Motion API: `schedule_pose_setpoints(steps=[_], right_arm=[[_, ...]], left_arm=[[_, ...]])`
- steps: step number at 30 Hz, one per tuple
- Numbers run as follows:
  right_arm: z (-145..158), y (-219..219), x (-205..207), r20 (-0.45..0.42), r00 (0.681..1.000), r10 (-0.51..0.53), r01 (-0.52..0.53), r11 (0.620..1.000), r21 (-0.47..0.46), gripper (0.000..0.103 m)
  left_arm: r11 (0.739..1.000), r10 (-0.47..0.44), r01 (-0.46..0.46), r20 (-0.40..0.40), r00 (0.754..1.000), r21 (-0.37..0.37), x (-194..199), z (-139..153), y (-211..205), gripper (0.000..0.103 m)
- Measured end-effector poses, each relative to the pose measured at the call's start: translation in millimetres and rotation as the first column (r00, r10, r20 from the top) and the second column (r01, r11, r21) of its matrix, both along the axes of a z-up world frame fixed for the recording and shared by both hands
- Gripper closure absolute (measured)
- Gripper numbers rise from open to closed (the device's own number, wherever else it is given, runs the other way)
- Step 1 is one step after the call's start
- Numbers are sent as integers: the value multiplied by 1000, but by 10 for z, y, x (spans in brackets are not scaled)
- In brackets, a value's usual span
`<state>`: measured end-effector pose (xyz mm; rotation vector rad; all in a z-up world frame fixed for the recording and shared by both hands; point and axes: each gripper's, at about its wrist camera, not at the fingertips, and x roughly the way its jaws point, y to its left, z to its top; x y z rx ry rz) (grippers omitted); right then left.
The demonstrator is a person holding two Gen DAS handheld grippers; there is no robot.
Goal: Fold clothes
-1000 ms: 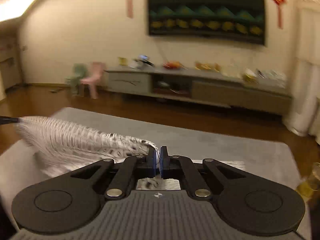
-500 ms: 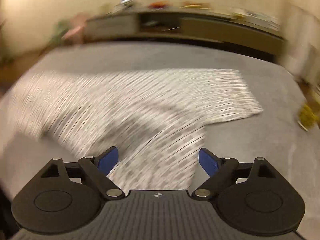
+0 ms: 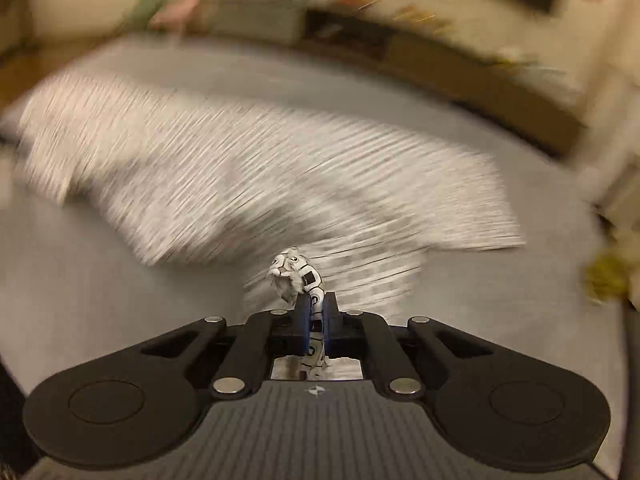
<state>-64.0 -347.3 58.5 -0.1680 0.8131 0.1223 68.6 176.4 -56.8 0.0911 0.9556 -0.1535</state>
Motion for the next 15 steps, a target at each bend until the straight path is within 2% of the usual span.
schedule_pose_setpoints(steps=[1, 3, 4, 7, 9, 10, 11, 12, 13, 14, 15], right_arm=[[111, -245, -61, 24, 997, -67, 66, 997, 27, 99], [298, -743, -182, 59, 977, -206, 200, 975, 94, 99], [329, -1005, -240, 57, 958, -282, 272, 952, 144, 99], [148, -1617, -351, -21, 874, -486, 471, 834, 286, 98], [-64, -1879, -403, -80, 801, -593, 586, 749, 309, 97], [-160, -1959, -429, -100, 770, -630, 626, 716, 311, 93], [-225, -1993, -457, -111, 752, -650, 646, 694, 318, 91], [-280, -1986, -487, -114, 742, -661, 656, 679, 329, 82], [-312, -1948, -510, -110, 744, -659, 652, 680, 335, 70], [-308, -1858, -519, -98, 768, -633, 624, 707, 333, 62], [-290, -1736, -509, -84, 802, -591, 584, 747, 320, 47]], left_arm=[[1000, 18, -17, 2, 1000, -8, 4, 6, 37, 92], [998, 53, -53, 7, 999, -26, 10, 35, 96, 95], [997, 68, -68, 12, 998, -27, 12, 46, 116, 96], [995, 93, -92, 19, 996, -31, 0, 76, 149, 96], [993, 113, -112, 30, 993, -38, -43, 125, 178, 95], [991, 129, -127, 39, 991, -46, -72, 165, 202, 90], [987, 153, -149, 51, 987, -62, -102, 219, 243, 84], [981, 180, -175, 61, 982, -82, -135, 271, 292, 82], [972, 215, -208, 66, 974, -109, -175, 311, 367, 70], [960, 254, -243, 68, 965, -141, -218, 343, 457, 45], [945, 293, -278, 69, 954, -171, -255, 366, 542, 33]])
